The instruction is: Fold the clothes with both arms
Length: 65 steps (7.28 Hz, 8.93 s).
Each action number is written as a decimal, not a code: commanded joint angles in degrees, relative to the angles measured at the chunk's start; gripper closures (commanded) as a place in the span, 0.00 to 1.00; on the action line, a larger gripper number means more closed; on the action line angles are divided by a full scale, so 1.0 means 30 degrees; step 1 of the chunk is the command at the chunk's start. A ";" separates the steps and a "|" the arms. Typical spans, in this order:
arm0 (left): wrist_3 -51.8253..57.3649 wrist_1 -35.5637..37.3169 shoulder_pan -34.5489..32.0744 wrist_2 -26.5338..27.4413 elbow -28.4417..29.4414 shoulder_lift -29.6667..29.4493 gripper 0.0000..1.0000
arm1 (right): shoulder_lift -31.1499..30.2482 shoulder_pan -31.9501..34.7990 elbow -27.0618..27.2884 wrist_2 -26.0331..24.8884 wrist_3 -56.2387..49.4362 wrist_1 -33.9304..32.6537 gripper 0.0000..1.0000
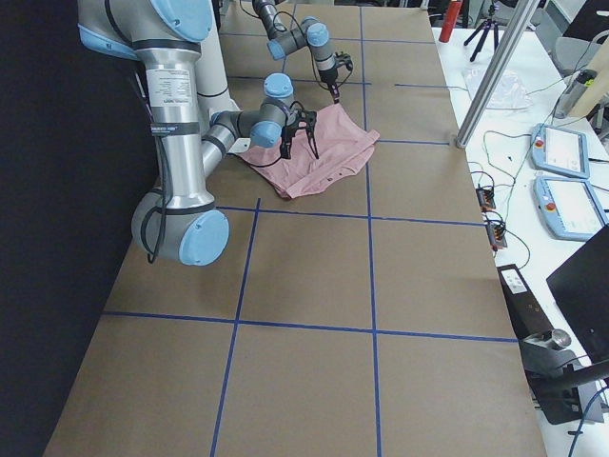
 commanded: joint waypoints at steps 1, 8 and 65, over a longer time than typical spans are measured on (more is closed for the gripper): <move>0.1036 -0.2517 -0.1522 0.0148 0.3261 -0.1294 1.00 | -0.0039 0.0112 -0.0050 -0.0040 0.0002 0.0000 0.00; 0.4171 -1.2864 -0.3518 0.1729 1.4957 -0.7155 1.00 | 0.0019 0.0873 -0.0021 -0.0011 -0.0027 0.0029 0.00; -0.8720 0.2620 0.4773 0.0617 -0.4455 0.2157 1.00 | 0.7929 -0.1998 -0.7639 -0.3116 0.8849 -0.5654 1.00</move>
